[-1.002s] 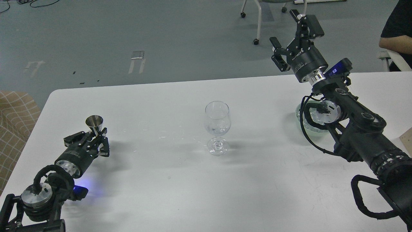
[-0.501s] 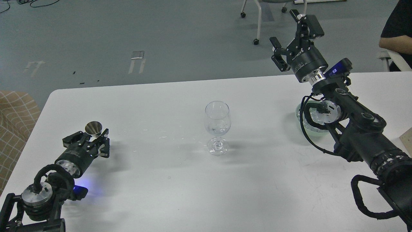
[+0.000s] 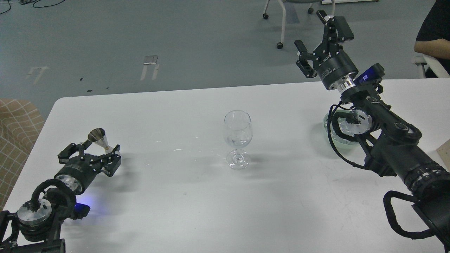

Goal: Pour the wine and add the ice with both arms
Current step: 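Set the jigger on the table and open the left gripper, then withdraw the left gripper and move the right gripper toward the ice bowl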

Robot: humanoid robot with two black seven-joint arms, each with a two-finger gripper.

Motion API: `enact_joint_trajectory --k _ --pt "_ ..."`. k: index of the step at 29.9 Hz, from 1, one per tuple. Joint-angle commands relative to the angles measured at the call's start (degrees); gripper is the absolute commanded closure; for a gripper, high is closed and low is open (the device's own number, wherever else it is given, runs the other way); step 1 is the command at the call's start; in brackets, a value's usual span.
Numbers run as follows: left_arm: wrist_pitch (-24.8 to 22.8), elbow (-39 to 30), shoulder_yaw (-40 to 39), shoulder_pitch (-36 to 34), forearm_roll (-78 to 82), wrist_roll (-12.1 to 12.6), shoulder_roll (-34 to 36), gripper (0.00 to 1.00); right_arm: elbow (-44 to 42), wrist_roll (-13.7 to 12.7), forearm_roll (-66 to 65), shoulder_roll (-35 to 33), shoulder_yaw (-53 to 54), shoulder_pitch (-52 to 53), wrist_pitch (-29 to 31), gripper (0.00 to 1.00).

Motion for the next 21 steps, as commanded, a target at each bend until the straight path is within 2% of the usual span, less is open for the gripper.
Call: enact_joint_trajectory --k 1,11,14,17,19,21 --pt "-0.3 0.0 -0.1 0.2 0.0 0.1 0.2 0.02 0.0 0.0 -0.1 0.0 0.0 0.1 0.0 0.0" --pt "-2.0 -0.7 -0.8 4.3 -0.4 1.1 3.4 0.02 0.0 0.0 0.0 0.0 0.0 0.1 0.0 0.0" --pt "-4.8 -0.8 -2.5 6.8 -0.3 2.2 4.8 0.02 0.0 0.0 0.0 0.0 0.0 0.0 0.0 0.0" --pt "-7.4 -0.1 -3.8 7.4 0.0 2.2 6.3 0.02 0.0 0.0 0.0 -0.1 0.0 0.0 0.0 0.0" --pt "-10.4 0.4 -4.5 7.7 0.4 2.1 7.9 0.02 0.0 0.0 0.0 -0.1 0.0 0.0 0.0 0.0" --pt "-16.8 4.1 -5.0 7.4 0.5 1.2 10.5 0.02 0.0 0.0 0.0 -0.1 0.0 0.0 0.0 0.0"
